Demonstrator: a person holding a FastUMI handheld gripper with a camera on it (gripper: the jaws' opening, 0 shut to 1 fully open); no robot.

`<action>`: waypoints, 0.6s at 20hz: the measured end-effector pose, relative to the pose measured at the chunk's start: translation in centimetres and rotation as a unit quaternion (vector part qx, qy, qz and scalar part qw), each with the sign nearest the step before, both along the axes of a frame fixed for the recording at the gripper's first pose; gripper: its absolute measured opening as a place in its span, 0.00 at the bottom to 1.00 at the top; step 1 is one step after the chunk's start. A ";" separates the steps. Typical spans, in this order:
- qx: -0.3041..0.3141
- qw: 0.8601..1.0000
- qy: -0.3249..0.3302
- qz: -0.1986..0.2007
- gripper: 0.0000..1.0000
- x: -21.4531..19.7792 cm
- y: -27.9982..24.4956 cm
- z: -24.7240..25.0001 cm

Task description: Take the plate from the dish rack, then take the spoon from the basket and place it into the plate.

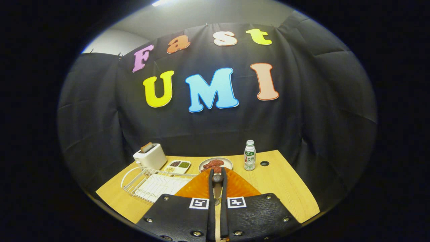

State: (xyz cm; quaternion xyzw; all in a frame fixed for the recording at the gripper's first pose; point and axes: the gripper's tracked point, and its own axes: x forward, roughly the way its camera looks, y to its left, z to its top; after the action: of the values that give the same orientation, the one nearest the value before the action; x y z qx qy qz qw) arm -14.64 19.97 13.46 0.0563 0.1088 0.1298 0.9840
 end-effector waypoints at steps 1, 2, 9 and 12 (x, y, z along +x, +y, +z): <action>0.002 1.000 0.005 0.003 0.06 -0.7 0.6 -0.3; 0.004 1.000 0.008 0.007 0.06 -1.5 1.2 -0.8; 0.002 0.998 0.059 0.030 0.06 -5.3 5.3 -6.1; 0.011 0.996 0.074 0.049 0.06 -6.3 7.8 -7.8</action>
State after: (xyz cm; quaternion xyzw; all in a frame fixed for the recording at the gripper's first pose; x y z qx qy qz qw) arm -20.91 27.80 5.68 0.0707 0.1824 0.1748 0.9650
